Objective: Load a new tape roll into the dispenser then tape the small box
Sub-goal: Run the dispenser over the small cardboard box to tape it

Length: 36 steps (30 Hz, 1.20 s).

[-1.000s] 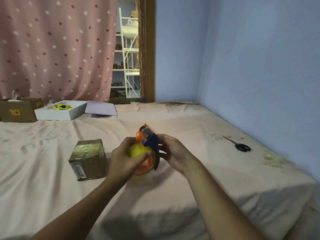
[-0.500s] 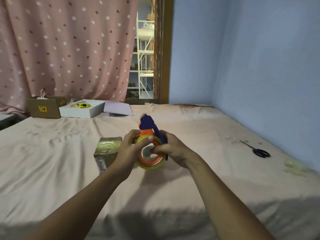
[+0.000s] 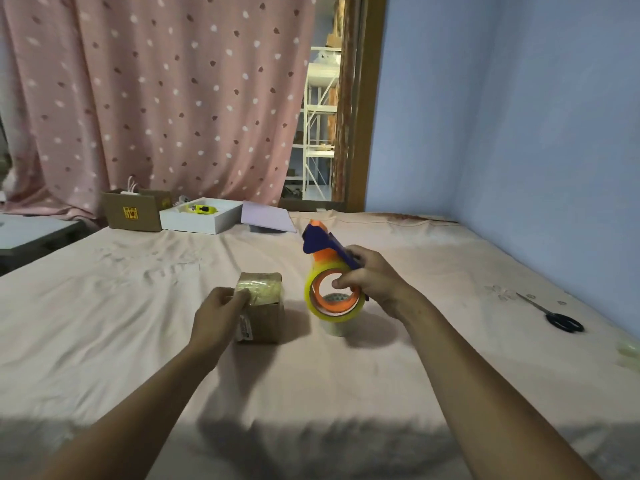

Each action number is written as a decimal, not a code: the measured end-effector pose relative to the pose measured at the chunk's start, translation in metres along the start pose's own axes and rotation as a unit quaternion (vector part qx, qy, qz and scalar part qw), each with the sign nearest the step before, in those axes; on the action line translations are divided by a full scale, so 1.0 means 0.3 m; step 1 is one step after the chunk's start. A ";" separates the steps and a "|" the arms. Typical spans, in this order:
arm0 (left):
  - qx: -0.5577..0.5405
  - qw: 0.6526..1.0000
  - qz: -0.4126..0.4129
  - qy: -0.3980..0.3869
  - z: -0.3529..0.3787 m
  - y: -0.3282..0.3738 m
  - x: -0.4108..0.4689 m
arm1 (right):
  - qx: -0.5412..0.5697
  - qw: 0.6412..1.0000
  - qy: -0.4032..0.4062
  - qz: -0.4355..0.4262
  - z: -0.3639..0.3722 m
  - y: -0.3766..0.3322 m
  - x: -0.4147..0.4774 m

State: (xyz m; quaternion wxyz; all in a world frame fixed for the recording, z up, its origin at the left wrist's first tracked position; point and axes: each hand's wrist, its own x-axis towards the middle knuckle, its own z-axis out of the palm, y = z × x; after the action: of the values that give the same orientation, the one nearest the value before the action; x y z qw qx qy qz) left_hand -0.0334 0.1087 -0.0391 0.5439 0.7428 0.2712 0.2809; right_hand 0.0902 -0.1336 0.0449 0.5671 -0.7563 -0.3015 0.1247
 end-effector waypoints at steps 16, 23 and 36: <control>-0.112 0.991 -0.012 -0.076 -0.060 0.101 0.001 | -0.501 0.853 -0.138 -0.057 0.116 -0.212 0.130; -0.150 0.981 -0.067 -0.107 -0.082 0.126 0.031 | -0.531 0.833 -0.137 -0.077 0.157 -0.267 0.162; -0.176 0.975 -0.084 -0.110 -0.055 0.118 0.042 | -0.534 0.831 -0.141 -0.072 0.134 -0.284 0.159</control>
State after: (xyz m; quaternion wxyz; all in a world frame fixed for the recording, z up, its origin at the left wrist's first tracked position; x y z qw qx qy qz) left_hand -0.0329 0.1193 0.0006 0.7141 0.6362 0.2179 0.1942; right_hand 0.0794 -0.0587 0.1187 0.0339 -0.8915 -0.4517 0.0087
